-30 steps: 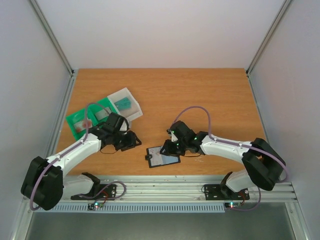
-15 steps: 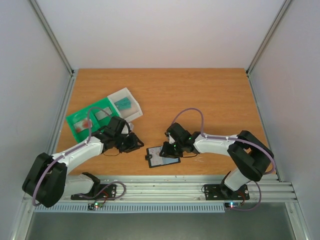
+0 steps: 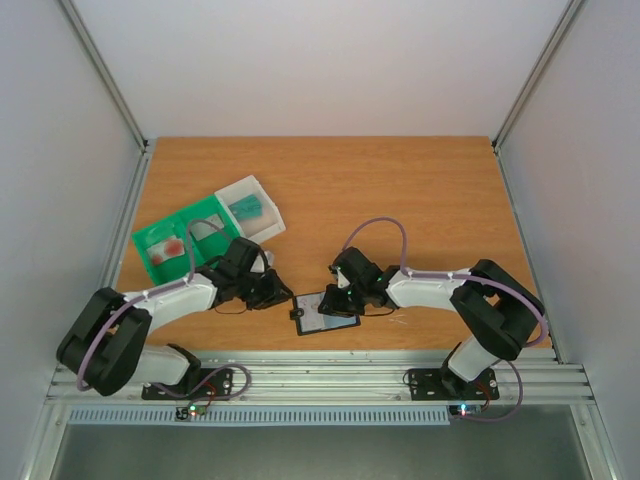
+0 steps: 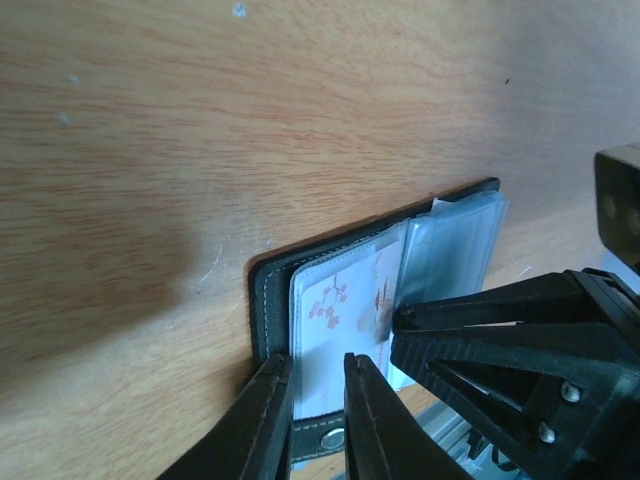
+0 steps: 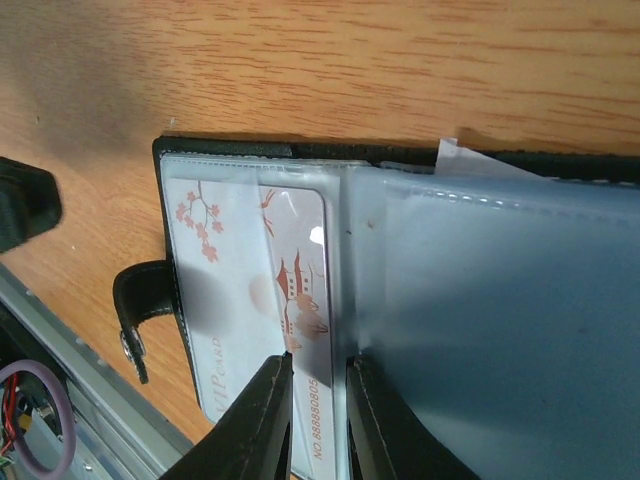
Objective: Take the credit cards out of the card holder
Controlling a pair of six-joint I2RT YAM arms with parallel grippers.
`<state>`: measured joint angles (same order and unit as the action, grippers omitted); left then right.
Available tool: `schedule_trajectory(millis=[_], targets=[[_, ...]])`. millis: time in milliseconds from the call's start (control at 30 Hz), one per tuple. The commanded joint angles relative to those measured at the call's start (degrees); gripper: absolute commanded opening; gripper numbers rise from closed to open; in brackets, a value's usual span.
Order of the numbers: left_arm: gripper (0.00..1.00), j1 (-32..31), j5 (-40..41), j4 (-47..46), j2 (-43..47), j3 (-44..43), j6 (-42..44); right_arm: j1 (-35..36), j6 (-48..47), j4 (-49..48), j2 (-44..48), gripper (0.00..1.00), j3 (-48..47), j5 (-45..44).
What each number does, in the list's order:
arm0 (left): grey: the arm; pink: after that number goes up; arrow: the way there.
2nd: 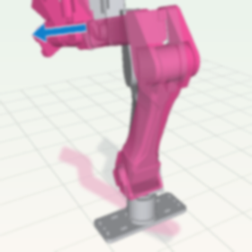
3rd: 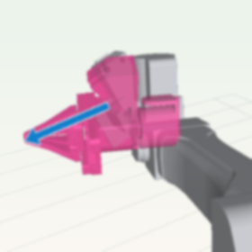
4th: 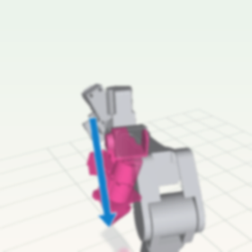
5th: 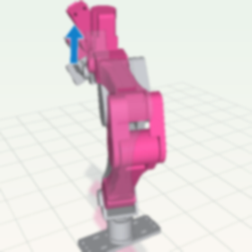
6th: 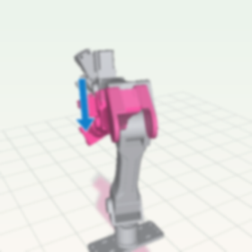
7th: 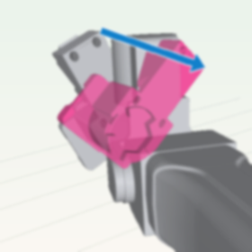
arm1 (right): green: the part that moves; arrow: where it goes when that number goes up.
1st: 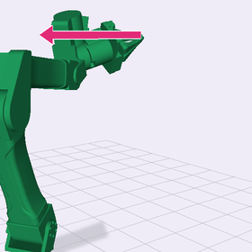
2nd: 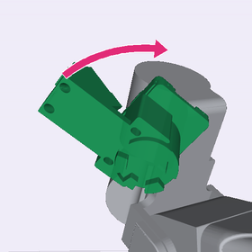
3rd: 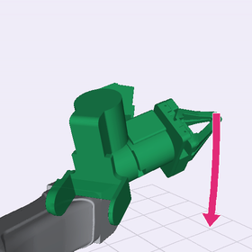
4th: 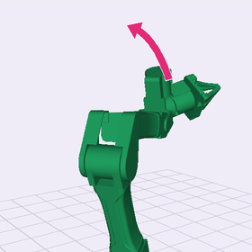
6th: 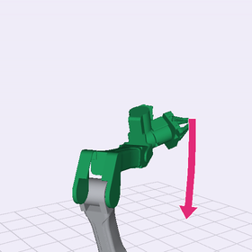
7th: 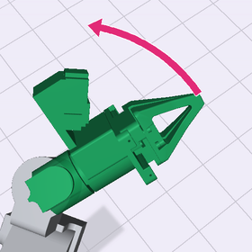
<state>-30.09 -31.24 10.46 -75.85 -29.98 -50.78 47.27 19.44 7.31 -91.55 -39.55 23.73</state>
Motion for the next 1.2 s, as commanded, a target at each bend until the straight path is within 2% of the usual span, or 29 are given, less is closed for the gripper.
schedule_trajectory(millis=[0, 300, 700, 767, 933, 1167], targets=[[0.15, -1.85, 0.47, -5.62, -3.50, -0.35, -1.04, 0.37, -0.26, -0.96, -0.43, 0.17, 2.22, -2.42], [0.07, -3.88, 2.43, -7.81, -9.36, -0.97, -0.98, 0.37, -0.10, -1.25, 0.68, 0.17, 2.86, -2.78], [0.00, -4.84, 3.19, -7.00, -9.45, -1.22, -1.29, 0.37, 1.02, -2.64, 0.76, 0.17, 3.56, -4.00], [0.02, -5.10, 3.73, -5.77, -7.95, -1.75, -1.46, 0.37, 1.24, -2.93, 0.95, 0.17, 3.79, -4.24], [0.14, -5.56, 3.80, -4.68, -4.39, -2.74, -2.22, 0.37, 1.64, -3.44, 1.04, 0.17, 4.47, -4.05], [0.18, -6.11, 3.94, -4.52, -4.43, -3.82, -2.94, 0.37, 1.58, -3.53, 2.60, 0.17, 5.18, -4.83]])
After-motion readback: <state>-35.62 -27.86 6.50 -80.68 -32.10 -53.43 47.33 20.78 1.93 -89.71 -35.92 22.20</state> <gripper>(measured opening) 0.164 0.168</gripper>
